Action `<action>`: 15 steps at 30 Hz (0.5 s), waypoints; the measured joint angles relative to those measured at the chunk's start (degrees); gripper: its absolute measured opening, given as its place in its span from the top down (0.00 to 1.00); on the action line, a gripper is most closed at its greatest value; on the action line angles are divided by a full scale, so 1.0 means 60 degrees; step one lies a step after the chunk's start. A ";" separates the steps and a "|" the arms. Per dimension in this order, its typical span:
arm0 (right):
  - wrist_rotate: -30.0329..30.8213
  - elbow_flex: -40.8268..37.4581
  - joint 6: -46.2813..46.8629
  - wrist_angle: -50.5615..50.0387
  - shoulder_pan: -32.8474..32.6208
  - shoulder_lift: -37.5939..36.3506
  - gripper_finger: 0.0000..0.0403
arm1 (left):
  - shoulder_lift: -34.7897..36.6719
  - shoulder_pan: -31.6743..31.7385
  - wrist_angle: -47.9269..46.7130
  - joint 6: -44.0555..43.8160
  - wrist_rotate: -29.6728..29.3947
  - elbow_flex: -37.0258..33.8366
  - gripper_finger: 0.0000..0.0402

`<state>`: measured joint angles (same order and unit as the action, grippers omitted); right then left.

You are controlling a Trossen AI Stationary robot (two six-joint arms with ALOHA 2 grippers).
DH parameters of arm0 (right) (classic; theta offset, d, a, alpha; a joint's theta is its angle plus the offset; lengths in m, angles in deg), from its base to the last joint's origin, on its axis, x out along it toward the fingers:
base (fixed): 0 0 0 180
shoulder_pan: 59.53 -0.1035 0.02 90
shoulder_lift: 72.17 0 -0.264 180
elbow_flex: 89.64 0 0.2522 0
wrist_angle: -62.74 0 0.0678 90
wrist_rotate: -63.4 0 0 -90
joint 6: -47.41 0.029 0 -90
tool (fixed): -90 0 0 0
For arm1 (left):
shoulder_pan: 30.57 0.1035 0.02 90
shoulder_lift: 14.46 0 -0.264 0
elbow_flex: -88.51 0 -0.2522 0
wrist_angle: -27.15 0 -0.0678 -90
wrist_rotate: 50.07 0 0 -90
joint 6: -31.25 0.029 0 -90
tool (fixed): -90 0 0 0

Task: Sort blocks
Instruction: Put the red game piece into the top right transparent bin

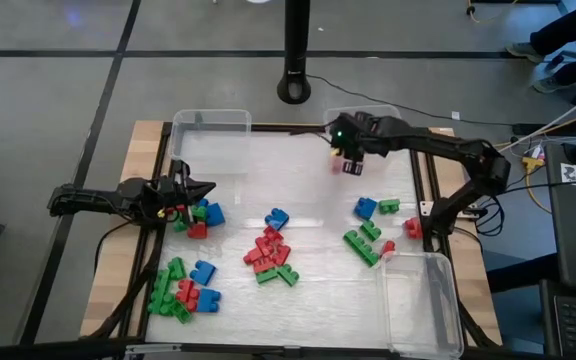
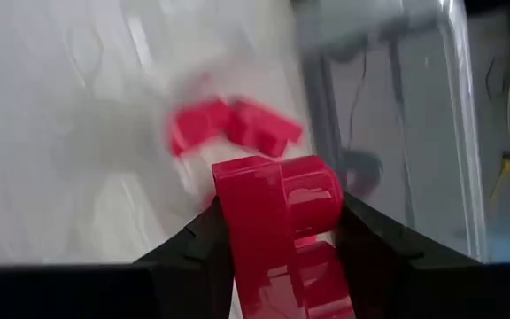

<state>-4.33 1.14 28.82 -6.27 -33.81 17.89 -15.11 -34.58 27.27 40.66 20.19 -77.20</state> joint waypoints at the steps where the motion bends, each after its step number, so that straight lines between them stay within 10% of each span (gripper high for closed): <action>1: 0.0009 0.0000 -0.0004 -0.0012 0.0156 0.0004 0.61 | 0.0000 0.0000 -0.0008 0.0000 0.0001 -0.0003 0.99; 15: 0.0933 0.0003 0.0247 0.0018 0.0778 0.0044 0.42 | 0.0000 0.0000 -0.0010 -0.0109 0.0004 0.0001 0.99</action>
<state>1.27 1.16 30.30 -6.16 -29.14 18.15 -15.11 -34.58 27.21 40.00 20.21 -77.20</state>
